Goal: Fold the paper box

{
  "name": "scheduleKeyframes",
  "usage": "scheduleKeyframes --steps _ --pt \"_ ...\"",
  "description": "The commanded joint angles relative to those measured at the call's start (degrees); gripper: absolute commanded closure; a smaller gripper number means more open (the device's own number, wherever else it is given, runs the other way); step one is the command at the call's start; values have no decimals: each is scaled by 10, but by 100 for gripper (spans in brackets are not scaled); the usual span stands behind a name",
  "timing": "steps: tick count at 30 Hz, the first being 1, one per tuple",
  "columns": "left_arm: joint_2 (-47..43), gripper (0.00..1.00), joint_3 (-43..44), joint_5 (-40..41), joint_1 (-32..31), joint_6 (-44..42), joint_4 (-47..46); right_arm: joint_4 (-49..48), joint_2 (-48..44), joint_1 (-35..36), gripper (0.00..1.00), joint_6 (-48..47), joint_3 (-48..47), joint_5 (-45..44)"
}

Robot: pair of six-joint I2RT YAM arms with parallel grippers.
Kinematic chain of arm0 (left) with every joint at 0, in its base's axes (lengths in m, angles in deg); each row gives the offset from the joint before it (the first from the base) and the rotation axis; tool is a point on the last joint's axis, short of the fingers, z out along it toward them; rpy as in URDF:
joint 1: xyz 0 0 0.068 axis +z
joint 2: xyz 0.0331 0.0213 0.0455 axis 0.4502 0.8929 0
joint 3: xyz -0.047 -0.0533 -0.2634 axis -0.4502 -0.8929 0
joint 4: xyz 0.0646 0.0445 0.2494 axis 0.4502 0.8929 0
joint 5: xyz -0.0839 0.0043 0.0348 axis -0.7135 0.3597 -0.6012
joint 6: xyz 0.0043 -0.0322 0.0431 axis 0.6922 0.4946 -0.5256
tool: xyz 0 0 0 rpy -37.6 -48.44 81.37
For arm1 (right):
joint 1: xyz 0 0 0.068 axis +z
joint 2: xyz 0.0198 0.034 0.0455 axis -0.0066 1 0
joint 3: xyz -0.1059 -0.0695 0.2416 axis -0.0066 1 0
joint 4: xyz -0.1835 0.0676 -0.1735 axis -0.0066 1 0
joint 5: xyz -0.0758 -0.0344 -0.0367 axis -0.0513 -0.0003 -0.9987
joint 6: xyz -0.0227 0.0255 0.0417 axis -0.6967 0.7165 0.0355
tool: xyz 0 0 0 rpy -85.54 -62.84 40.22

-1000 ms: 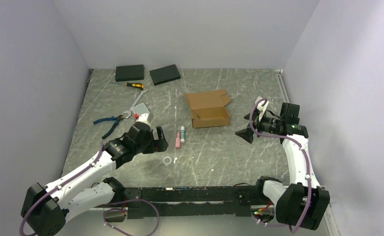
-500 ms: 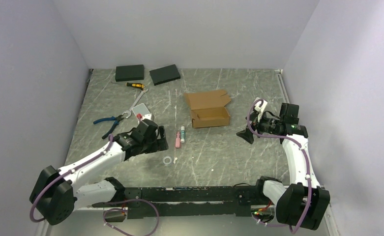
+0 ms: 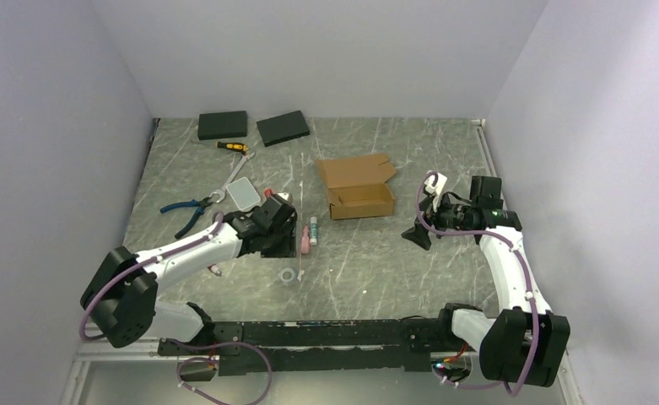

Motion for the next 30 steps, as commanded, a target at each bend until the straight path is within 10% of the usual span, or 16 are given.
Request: scheduleKeyframes --steps 1,5,30 --pt "3 55 45 16 -16 -2 96 1 3 13 0 -23 -18 -5" --pt "-21 68 33 10 -32 22 123 7 5 20 0 -29 -20 -7" --pt "97 64 -7 1 -33 25 56 19 3 24 0 -39 -23 0"
